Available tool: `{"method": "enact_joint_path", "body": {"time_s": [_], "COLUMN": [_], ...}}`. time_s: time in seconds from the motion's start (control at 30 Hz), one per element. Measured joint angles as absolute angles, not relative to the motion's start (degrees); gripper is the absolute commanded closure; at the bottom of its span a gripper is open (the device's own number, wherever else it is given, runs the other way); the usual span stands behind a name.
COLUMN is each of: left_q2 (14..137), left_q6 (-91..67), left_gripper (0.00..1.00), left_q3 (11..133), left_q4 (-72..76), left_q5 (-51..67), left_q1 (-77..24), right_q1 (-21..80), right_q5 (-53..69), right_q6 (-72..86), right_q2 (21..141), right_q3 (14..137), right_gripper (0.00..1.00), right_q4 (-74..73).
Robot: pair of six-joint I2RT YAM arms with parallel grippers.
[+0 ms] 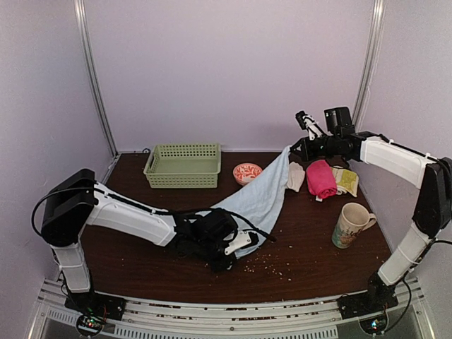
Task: Roll the towels
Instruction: Pick up the towel from the center of the board, then flatten out the towel at the center of the board.
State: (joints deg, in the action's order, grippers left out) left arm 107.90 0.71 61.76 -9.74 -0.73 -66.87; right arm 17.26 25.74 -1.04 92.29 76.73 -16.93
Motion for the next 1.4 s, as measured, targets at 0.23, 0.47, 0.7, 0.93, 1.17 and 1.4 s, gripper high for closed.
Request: {"method": "enact_joint_path", "body": {"time_s": [0.23,0.47,0.7,0.93,1.17,1.4], "left_q2": [99.63,73.69,52.21,41.3,33.76,43.51], "left_q6": [1.69,1.37,-0.93,-6.96,-12.88,-19.11], "left_gripper": [1.0,1.0,1.0,1.0,1.0,1.0], "left_q3": [59.35,58.48,58.26,49.3,49.45,50.65], "left_q4": [-10.9,-10.81,-10.26,-13.98,-19.44,-23.29], "left_q5": [-9.61,-23.55,-31.0,-23.97,-20.93,-36.36], "left_q1": [-66.74,-61.36,-59.35,-61.06,-63.86,-60.58], "right_q1": [16.21,10.61,4.69,4.89,4.29,4.32], "right_q5": [26.02,27.7,28.82,37.47,49.39,46.61], "right_q6": [-1.1,-0.64,-0.03,-5.26,-12.78,-10.74], "right_q2": [92.29,91.92,82.08,64.27,51.96,64.99], "right_q3": [77.71,88.2,87.74,71.9,69.06,66.41], "right_gripper": [1.0,1.0,1.0,1.0,1.0,0.86], "right_q4": [-18.46,-22.0,-21.71,-24.58,-35.09,-29.8]}}
